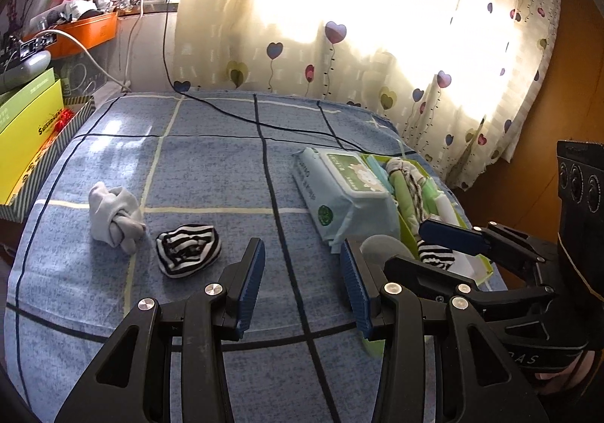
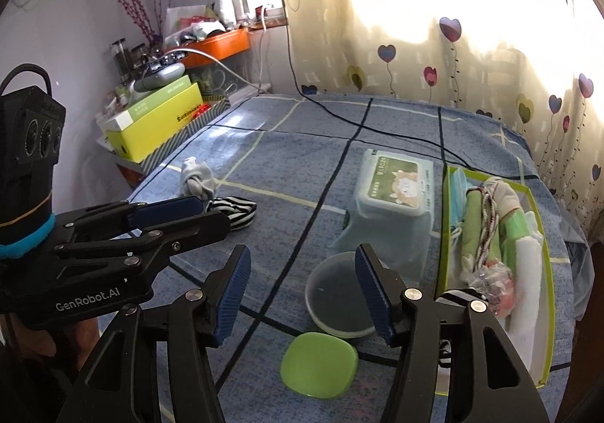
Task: Organize soft objects
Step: 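Move both open tools back toward the grey sock and second striped sock, then grasp the grey sock with the left tool while the right tool grasps the striped sock, then carry the grey sock and striped sock over the tray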
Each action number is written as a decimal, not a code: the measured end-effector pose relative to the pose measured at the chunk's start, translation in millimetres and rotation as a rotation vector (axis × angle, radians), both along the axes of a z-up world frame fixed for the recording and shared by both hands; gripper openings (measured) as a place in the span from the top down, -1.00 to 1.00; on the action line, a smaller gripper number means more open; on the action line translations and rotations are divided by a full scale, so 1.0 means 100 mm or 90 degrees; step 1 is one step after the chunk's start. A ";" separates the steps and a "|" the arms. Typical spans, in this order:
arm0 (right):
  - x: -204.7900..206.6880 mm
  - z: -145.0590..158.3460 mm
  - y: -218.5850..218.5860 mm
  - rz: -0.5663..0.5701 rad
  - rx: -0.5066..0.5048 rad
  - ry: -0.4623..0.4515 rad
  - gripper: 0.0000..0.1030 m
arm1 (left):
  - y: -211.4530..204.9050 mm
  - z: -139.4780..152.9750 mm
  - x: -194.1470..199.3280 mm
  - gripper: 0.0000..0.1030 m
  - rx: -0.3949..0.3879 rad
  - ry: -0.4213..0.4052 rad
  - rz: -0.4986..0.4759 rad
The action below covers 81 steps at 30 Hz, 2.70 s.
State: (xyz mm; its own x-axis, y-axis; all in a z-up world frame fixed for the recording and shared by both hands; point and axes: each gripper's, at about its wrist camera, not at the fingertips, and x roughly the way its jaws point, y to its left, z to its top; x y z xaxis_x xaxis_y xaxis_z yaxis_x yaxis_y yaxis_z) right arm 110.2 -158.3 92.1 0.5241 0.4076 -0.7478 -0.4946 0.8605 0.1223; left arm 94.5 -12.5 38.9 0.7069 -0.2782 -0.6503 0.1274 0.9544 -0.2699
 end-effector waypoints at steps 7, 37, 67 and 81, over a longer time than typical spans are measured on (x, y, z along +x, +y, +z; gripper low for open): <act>0.11 -0.05 0.33 0.032 -0.009 0.015 -0.17 | 0.39 -0.09 0.00 0.16 -0.007 0.009 0.043; 0.79 -1.02 1.48 0.048 -0.037 0.141 -0.17 | 1.59 -0.51 0.39 0.16 -0.027 0.079 0.130; 0.60 -0.58 1.22 0.053 -0.006 0.061 0.65 | 1.54 -0.93 1.01 -0.13 -0.012 0.140 0.180; 0.51 -0.31 0.93 0.043 0.020 0.012 0.65 | 1.15 -0.52 0.60 0.33 0.060 0.058 0.161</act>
